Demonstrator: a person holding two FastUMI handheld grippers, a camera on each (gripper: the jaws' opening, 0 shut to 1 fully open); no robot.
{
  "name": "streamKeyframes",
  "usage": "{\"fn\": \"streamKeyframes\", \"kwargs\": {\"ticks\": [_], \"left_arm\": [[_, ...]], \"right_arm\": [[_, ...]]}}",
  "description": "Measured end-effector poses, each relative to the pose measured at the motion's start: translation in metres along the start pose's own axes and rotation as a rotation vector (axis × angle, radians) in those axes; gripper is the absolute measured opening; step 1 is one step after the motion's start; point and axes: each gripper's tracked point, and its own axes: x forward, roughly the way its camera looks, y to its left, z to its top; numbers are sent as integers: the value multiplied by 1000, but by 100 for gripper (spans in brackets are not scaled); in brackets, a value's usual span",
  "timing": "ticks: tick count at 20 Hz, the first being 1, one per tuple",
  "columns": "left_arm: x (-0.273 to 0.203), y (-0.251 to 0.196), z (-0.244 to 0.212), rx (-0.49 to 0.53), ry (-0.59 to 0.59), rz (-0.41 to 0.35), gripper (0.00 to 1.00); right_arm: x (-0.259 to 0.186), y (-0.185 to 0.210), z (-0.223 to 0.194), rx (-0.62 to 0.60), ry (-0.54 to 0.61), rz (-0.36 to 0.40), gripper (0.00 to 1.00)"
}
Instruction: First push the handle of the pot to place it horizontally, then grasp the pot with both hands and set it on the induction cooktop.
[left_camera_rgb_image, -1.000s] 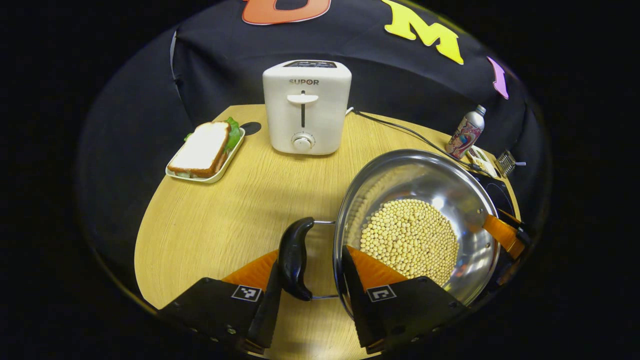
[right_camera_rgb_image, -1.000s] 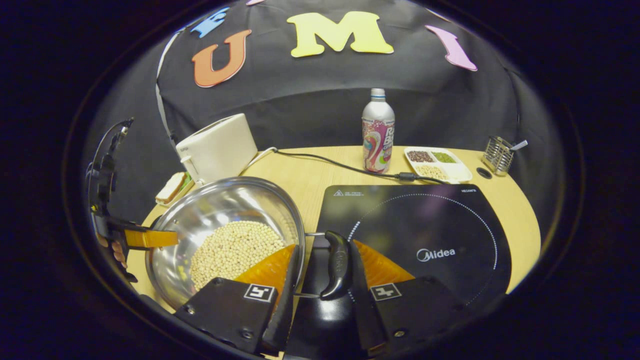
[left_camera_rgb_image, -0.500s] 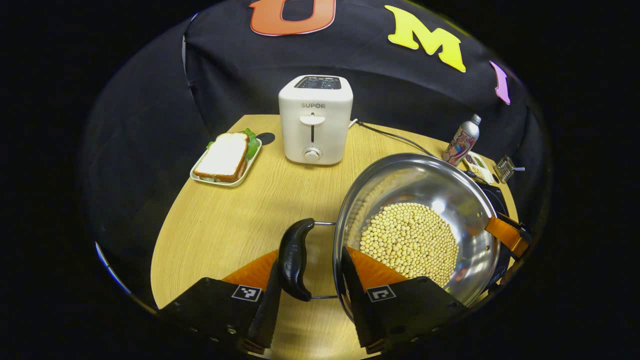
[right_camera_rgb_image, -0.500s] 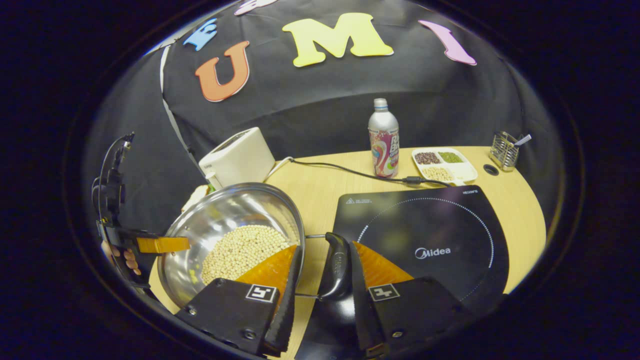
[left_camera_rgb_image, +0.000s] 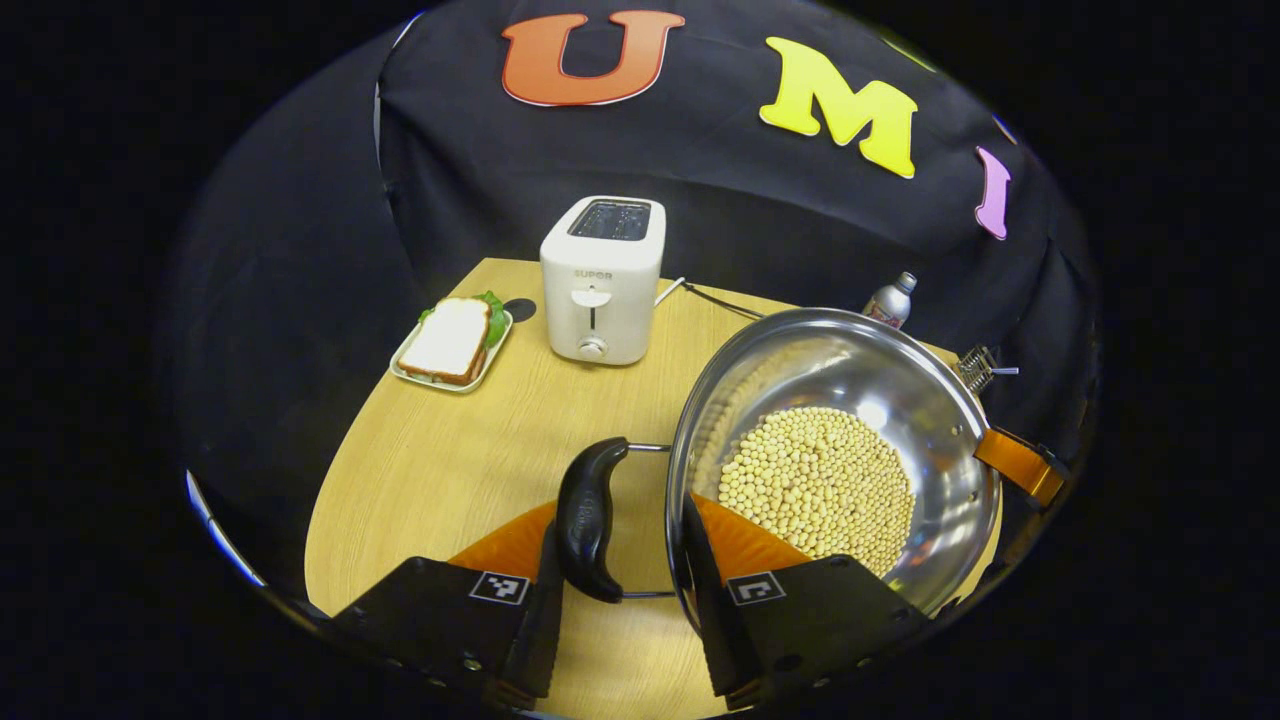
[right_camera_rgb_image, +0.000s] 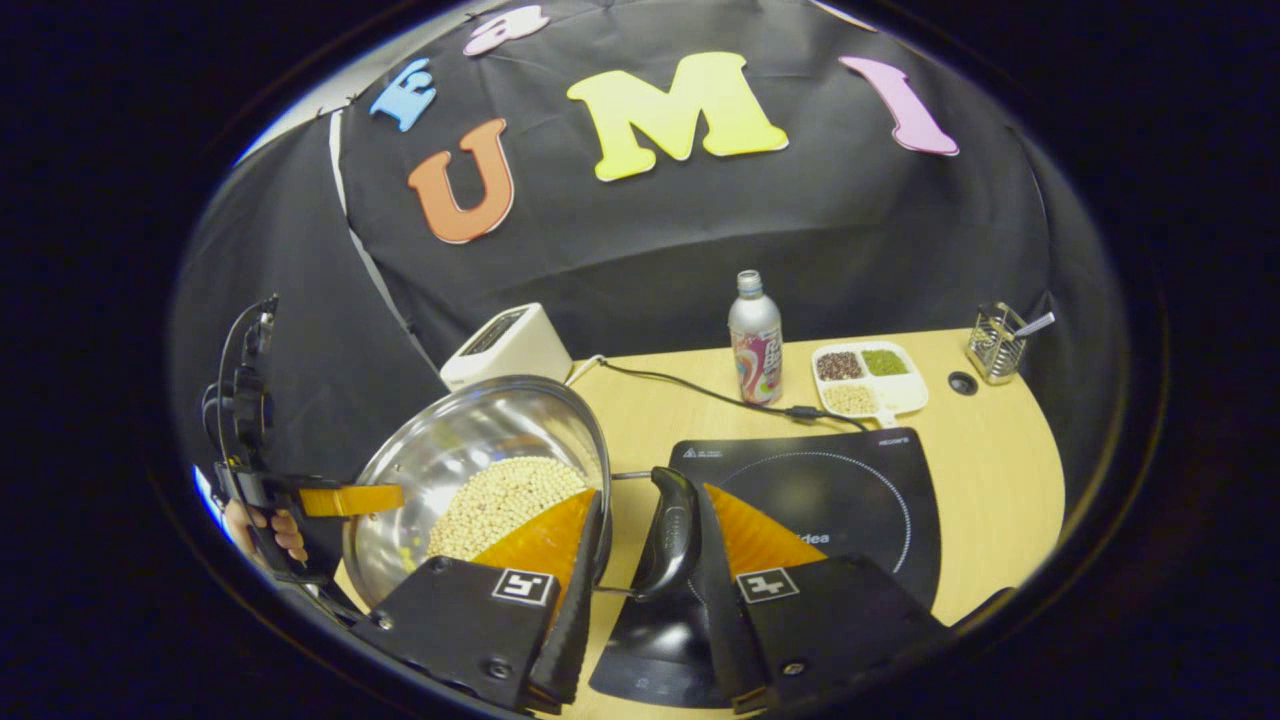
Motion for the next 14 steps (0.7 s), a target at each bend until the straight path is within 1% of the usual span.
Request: {"fn": "streamKeyframes", "kwargs": {"ticks": [1, 2, 3, 4, 5, 7, 8, 9, 12, 14], "left_arm": [[-4, -9, 5, -2, -11, -7, 57], [-7, -19, 9, 3, -23, -12, 57], [-10, -29, 14, 17, -32, -15, 57], [-10, -40, 17, 28, -40, -19, 57], [-11, -51, 19, 35, -45, -26, 57], [-10, -76, 23, 42, -46, -51, 57], [-8, -89, 26, 46, -45, -62, 57], [-5, -99, 27, 49, -43, -70, 57], [0, -140, 29, 70, -48, -88, 57], [6, -159, 28, 86, -45, -99, 57]], "right_arm": [[-8, -6, 7, 20, -14, 5, 52], [-13, -14, 12, 21, -22, 4, 48], [-18, -23, 15, 20, -25, -1, 48], [-24, -33, 20, 29, -32, -8, 51], [-31, -42, 24, 31, -36, -15, 48], [-45, -62, 35, 29, -59, -33, 48], [-51, -74, 38, 30, -65, -43, 51], [-57, -85, 41, 30, -71, -53, 48], [-69, -121, 46, 51, -82, -84, 48], [-76, -143, 46, 73, -81, -106, 48]]}}
